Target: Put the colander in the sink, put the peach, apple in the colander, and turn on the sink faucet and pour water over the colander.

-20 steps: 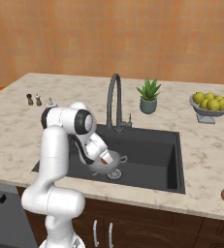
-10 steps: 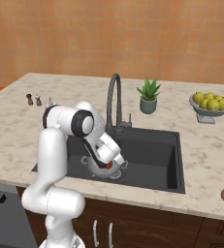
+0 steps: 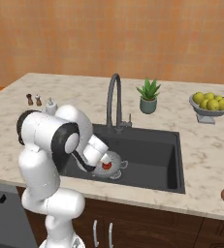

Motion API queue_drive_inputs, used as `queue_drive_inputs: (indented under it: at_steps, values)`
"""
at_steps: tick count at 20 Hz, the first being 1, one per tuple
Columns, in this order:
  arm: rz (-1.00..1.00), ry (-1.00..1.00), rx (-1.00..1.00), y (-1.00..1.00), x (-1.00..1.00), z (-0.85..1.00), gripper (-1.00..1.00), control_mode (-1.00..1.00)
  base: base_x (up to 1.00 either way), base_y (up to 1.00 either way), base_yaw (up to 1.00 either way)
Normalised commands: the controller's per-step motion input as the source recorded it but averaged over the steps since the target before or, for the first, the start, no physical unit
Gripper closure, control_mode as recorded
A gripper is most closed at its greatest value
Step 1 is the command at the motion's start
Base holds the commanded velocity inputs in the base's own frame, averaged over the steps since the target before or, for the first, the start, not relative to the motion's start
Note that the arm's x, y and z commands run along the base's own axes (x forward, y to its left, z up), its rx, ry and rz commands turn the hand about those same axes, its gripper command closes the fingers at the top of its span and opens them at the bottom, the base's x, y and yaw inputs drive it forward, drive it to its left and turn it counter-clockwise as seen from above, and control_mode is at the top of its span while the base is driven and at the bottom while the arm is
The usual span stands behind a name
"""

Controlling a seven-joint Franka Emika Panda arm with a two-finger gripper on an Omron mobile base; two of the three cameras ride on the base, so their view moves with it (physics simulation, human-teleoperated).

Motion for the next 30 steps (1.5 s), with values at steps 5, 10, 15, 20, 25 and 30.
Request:
queue_drive_inputs:
  at_steps: [5,10,15,20,25,30]
  values:
    - [0.0,0.0,0.0,0.75,-0.43,1.0,-1.0,-1.0,0.0,0.0,0.0]
    - [0.06,0.0,0.0,0.49,-0.04,1.0,-1.0,-1.0,0.0,0.0,0.0]
    - [0.1,0.05,0.0,0.3,0.0,1.0,-1.0,-1.0,0.0,0.0,0.0]
    - [0.15,0.39,-0.13,0.0,-0.06,1.0,-1.0,-1.0,0.0,0.0,0.0]
    - [0.08,0.3,-0.2,-0.39,-0.14,0.2,-1.0,-1.0,0.0,0.0,0.0]
    - [0.0,0.14,-0.11,-0.78,0.01,0.0,-1.0,-1.0,0.0,0.0,0.0]
